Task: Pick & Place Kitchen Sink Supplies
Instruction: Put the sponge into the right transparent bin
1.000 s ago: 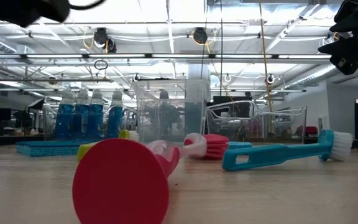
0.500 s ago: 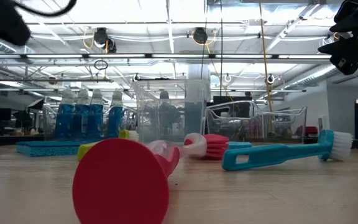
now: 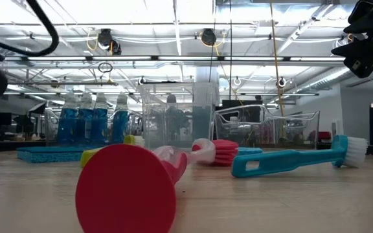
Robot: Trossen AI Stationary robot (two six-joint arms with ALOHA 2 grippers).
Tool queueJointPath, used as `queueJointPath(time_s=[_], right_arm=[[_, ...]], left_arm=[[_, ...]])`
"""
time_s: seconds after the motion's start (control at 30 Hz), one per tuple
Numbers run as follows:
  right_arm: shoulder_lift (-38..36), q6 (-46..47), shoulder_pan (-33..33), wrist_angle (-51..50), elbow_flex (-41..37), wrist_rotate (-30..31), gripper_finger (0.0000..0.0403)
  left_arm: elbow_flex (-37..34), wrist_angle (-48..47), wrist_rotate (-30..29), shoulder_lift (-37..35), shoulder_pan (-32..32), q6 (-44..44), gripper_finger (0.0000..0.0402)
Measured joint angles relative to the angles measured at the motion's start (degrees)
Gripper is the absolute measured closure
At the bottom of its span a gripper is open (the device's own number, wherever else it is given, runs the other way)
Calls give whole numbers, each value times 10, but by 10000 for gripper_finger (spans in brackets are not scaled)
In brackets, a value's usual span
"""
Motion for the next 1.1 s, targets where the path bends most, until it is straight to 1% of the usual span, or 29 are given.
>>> queueJointPath(time_s=[0.13, 0.27, 0.33, 0.47, 0.67, 0.83, 0.97, 1.03, 1.1], right_arm=[[0, 0, 0, 0, 0, 0, 220], [0, 0, 0, 0, 0, 0, 220], [0, 2, 0, 0, 0, 1, 220], [0, 28, 0, 0, 0, 1, 220], [0, 32, 0, 0, 0, 1, 220], [0, 32, 0, 0, 0, 1, 220], [0, 32, 0, 0, 0, 1, 220], [0, 32, 0, 0, 0, 1, 220], [0, 32, 0, 0, 0, 1, 220]], left_arm=[[-29, 48, -6, 0, -5, 0, 133], [-56, 119, -33, -3, -7, 6, 133], [-66, 136, -44, -4, -6, 7, 133], [-68, 138, -46, -4, 2, 21, 133], [-68, 144, -66, -6, 11, 48, 133], [-68, 146, -77, -6, 15, 112, 133], [-68, 143, -74, -8, 15, 172, 133], [-69, 141, -76, -18, 13, 181, 133], [-71, 141, -87, -35, 13, 169, 133]])
